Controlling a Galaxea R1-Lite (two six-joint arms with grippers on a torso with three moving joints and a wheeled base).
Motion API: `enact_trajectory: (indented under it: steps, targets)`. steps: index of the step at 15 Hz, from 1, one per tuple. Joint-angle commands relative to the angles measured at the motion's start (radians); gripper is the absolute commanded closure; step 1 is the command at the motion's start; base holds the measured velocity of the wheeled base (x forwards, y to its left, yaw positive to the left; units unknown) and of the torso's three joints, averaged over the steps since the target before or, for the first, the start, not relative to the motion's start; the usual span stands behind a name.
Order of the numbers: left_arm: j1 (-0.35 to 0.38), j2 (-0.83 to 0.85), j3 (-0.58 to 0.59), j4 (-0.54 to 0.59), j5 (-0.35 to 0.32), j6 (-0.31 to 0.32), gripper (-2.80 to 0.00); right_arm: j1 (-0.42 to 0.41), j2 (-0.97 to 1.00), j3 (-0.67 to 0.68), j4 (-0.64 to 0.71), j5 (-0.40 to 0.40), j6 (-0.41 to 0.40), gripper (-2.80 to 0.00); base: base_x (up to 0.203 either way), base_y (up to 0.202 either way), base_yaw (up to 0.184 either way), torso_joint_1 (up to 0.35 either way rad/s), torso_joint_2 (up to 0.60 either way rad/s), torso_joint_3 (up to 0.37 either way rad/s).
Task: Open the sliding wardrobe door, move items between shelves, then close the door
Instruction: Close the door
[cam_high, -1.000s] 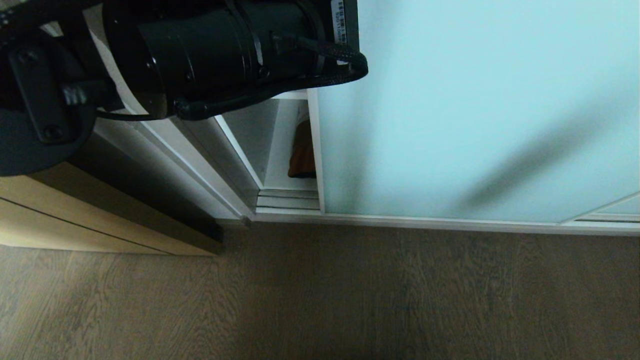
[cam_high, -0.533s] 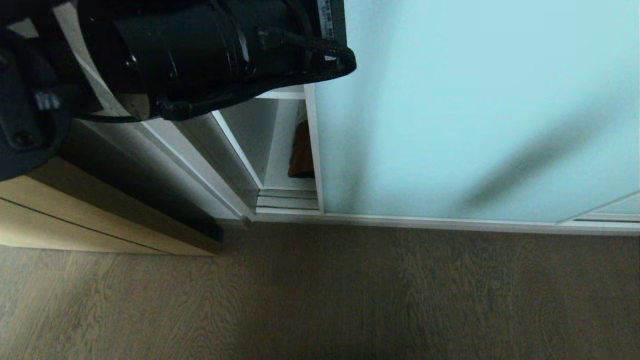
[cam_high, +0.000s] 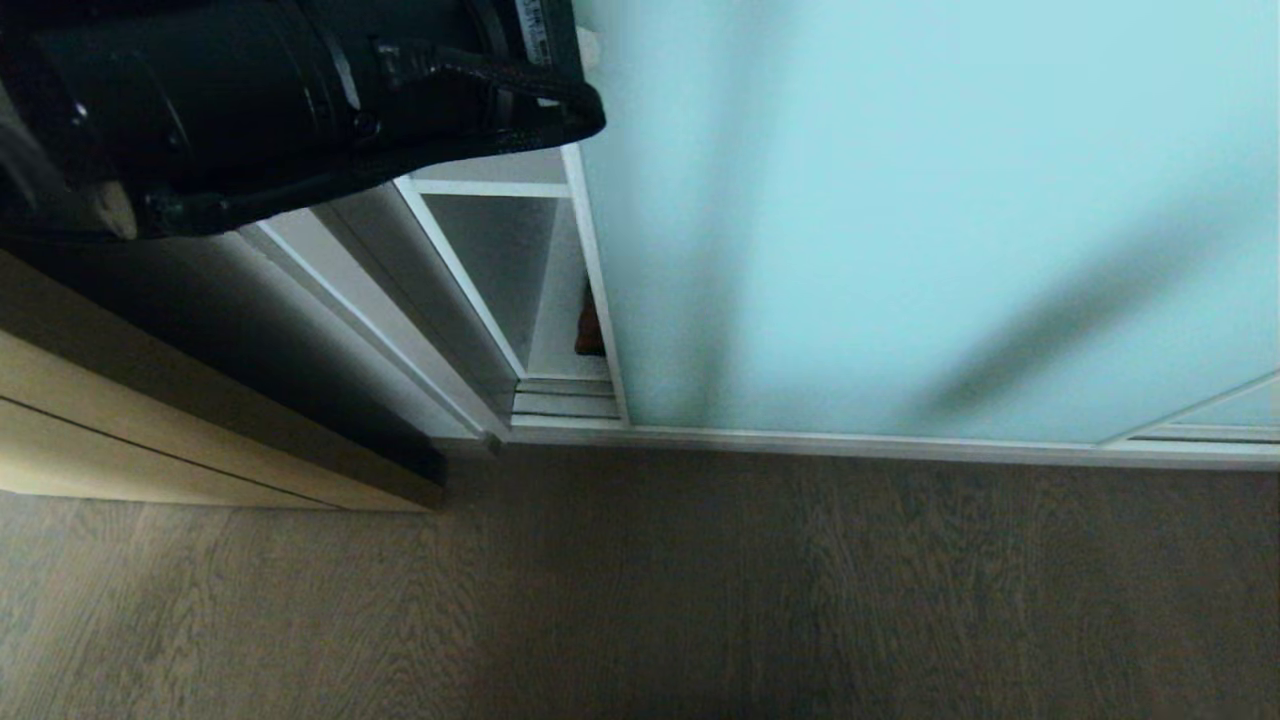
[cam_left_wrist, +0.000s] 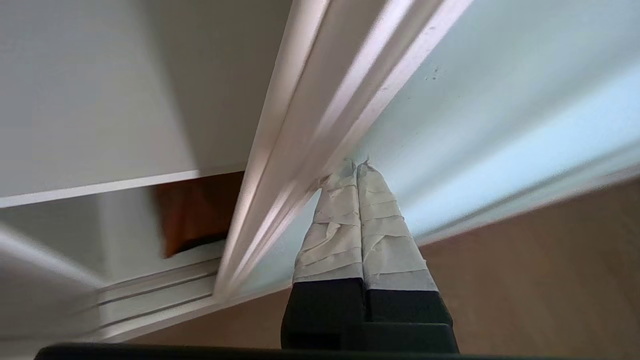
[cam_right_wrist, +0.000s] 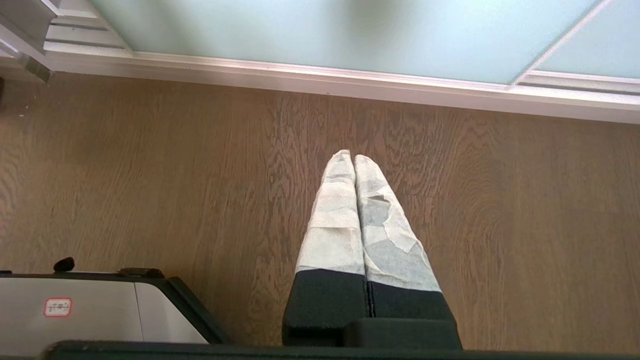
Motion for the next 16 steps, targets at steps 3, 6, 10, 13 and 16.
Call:
enact_trajectory:
  steps: [3,6,10,13,16]
  targets:
    - [0.064,-0.083,0.040,-0.003,0.006,0.000,0.00,0.000,0.001,0.000,0.000,0.000,0.000,0.00,0.000,0.000,0.000,0.000,0.00,0.000]
    - [0.091,-0.135,0.081,-0.003,0.006,0.001,0.00,0.000,0.001,0.000,-0.002,0.000,0.000,0.00,0.000,0.000,0.000,0.000,0.00,0.000]
    - [0.101,-0.203,0.121,0.005,0.006,0.001,0.00,0.000,0.001,0.000,0.000,0.000,0.000,0.00,0.000,0.000,0.000,0.000,0.00,0.000]
    - [0.155,-0.254,0.172,0.001,0.006,0.002,0.00,0.000,0.001,0.000,0.000,0.000,0.000,0.00,0.000,0.000,0.000,0.000,0.00,0.000]
    - [0.180,-0.295,0.211,0.002,0.005,0.003,0.00,0.000,0.001,0.000,0.000,0.000,0.000,0.00,0.000,0.000,0.000,0.000,0.00,0.000]
